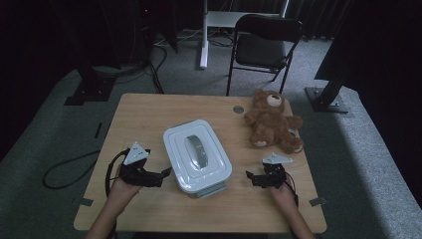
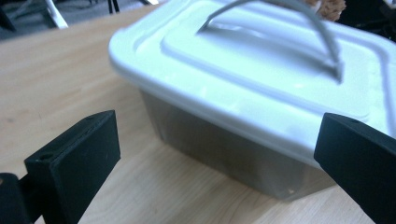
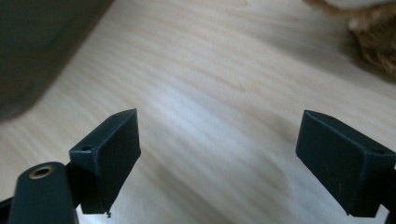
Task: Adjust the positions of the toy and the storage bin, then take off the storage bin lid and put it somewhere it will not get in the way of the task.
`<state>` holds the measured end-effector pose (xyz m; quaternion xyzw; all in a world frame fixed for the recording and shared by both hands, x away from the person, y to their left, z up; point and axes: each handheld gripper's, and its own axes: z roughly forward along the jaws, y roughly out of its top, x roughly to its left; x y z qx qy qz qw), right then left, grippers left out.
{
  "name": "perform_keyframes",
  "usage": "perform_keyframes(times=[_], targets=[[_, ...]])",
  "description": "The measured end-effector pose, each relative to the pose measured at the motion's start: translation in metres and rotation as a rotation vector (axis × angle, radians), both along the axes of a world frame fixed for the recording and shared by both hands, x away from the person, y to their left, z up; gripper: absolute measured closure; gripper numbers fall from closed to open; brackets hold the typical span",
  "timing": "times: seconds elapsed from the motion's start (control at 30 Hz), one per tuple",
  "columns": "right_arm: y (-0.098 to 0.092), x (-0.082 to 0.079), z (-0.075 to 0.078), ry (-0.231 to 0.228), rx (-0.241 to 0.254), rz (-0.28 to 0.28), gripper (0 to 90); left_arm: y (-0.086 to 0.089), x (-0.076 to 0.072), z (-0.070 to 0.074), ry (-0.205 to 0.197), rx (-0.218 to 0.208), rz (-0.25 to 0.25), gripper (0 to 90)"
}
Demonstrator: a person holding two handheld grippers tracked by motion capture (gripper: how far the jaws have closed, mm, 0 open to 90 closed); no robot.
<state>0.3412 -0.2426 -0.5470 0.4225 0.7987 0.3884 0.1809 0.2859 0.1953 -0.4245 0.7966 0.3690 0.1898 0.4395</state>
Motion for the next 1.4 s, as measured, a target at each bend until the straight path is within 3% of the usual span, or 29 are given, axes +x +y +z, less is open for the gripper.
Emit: perform_keyframes(times=[0.3,0.4,0.53,0.67,0.8,0.9,1.03,1.13,1.4], targets=[[-0.02,-0.011,-0.004,0.008,-0.006,-0.028,12.9,-0.02,0.006,0.008,0.012,0.02,-0.046,1.1],[-0.03,-0.014,-0.004,0.011,0.003,-0.062,13.0,-0.026,0.01,0.007,0.022,0.024,-0.053,1.1],[-0.043,-0.019,-0.006,0.014,-0.004,-0.1,13.2,-0.032,0.013,0.006,0.026,0.075,-0.077,1.2],[-0.052,-0.022,-0.01,0.03,-0.031,-0.137,13.2,-0.037,0.017,0.007,0.04,0.068,-0.088,1.2],[-0.057,-0.024,-0.012,0.034,-0.036,-0.15,13.4,-0.044,0.02,0.01,0.058,0.047,-0.102,1.1],[-0.058,-0.026,-0.012,0.028,-0.065,-0.163,12.7,-0.05,0.023,0.011,0.057,0.048,-0.104,1.1],[-0.058,-0.027,-0.012,0.031,-0.061,-0.165,12.7,-0.061,0.028,0.011,0.07,0.056,-0.088,1.1],[-0.058,-0.027,-0.012,0.03,-0.061,-0.165,12.7,-0.065,0.031,0.01,0.079,0.067,-0.076,1.1],[-0.058,-0.027,-0.012,0.03,-0.061,-0.165,12.7,-0.085,0.04,0.009,0.111,0.125,-0.104,1.2]])
